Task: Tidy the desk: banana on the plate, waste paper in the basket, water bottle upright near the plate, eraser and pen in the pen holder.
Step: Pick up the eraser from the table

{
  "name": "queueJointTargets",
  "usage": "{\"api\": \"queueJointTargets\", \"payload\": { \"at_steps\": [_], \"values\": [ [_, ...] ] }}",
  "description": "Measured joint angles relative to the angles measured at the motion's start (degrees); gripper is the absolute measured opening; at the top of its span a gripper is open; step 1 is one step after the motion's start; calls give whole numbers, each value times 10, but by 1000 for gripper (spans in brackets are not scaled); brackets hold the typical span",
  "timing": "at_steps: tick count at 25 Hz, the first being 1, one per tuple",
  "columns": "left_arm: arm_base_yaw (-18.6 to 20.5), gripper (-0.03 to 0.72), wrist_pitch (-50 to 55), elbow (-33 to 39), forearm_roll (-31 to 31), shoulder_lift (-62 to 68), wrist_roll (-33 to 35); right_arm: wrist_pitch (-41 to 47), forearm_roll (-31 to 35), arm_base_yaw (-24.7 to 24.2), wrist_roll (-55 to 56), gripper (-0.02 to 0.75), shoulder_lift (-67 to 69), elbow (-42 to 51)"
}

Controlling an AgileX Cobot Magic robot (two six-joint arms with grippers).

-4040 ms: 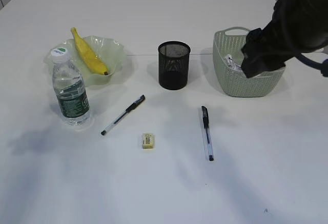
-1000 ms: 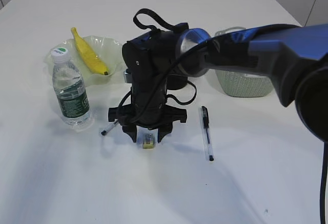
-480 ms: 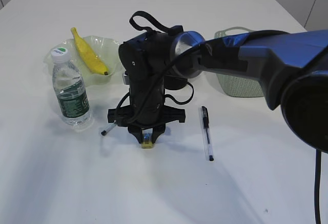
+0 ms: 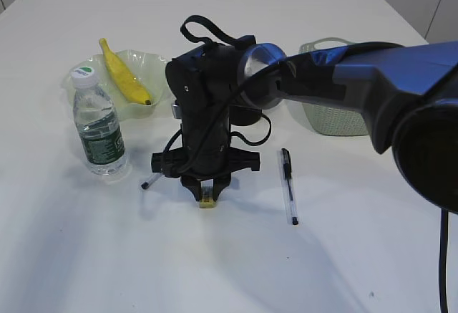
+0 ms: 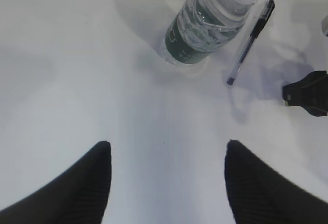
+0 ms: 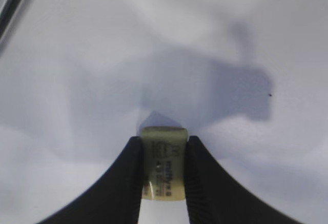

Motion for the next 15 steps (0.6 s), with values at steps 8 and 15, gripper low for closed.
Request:
{"api": "queueJointTargets", "payload": {
  "at_steps": [8, 15],
  "values": [
    [0, 489, 0, 0, 0, 0, 0, 49, -5, 0, -53, 178, 0, -12],
    [0, 489, 0, 0, 0, 0, 0, 60, -62, 0, -101, 177, 0, -79]
  ]
}}
